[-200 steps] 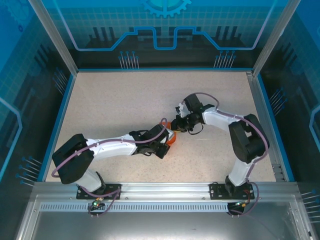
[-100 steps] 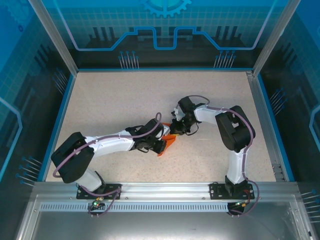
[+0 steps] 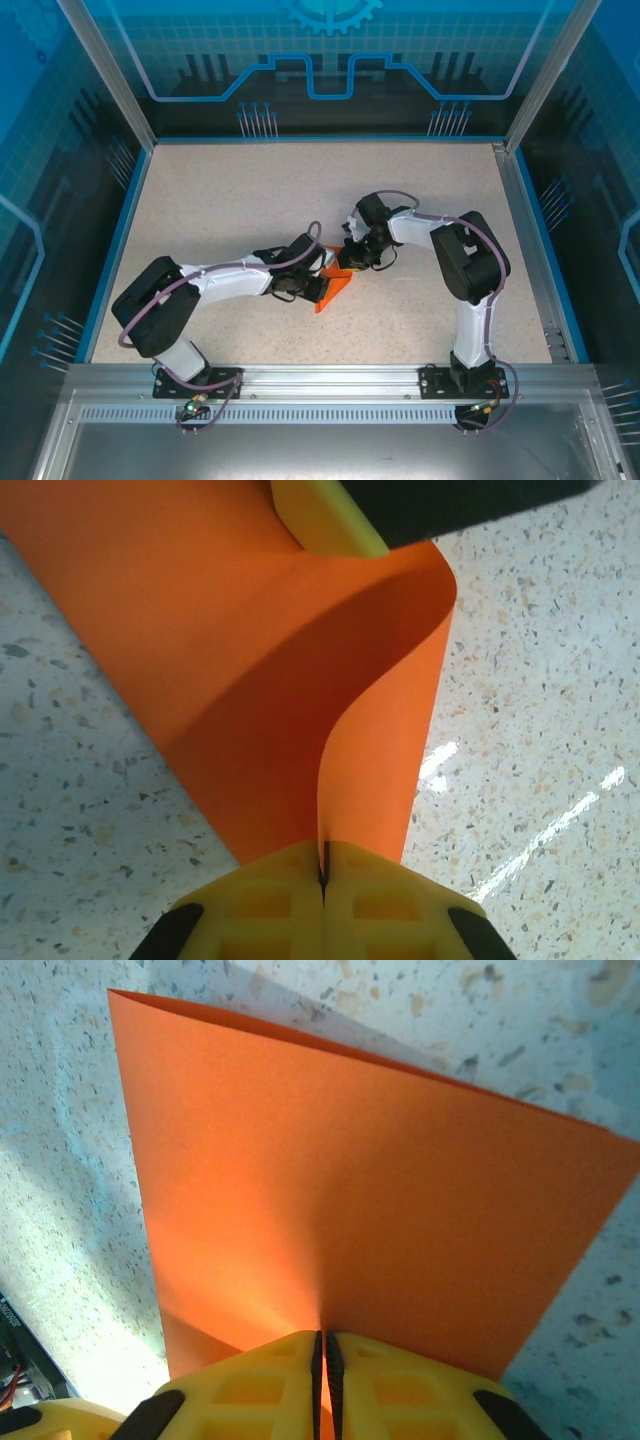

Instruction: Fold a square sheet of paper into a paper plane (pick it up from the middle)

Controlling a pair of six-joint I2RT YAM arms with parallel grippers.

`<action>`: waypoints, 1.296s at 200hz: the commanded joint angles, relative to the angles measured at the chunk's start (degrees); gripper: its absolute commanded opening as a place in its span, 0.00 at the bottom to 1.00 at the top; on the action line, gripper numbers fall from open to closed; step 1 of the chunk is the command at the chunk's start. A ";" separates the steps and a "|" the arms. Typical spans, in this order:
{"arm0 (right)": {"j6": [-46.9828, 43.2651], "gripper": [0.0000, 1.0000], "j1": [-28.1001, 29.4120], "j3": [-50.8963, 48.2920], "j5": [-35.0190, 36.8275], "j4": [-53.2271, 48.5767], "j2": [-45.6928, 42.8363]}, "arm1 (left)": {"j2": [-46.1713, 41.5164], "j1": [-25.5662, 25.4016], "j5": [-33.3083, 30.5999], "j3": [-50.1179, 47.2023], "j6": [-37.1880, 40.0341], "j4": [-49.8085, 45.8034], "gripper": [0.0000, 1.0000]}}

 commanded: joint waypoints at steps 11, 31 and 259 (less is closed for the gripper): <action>-1.21 0.14 0.97 0.53 1.64 -2.65 2.36 | 1.66 0.88 1.12 2.45 0.62 -1.77 0.01; -1.26 0.14 0.99 0.61 1.84 -2.87 2.28 | 2.18 0.87 0.70 2.68 0.53 -2.02 0.01; -1.03 0.15 0.93 1.16 3.37 -4.06 2.30 | 3.42 0.88 -3.18 3.87 -1.68 -4.78 0.02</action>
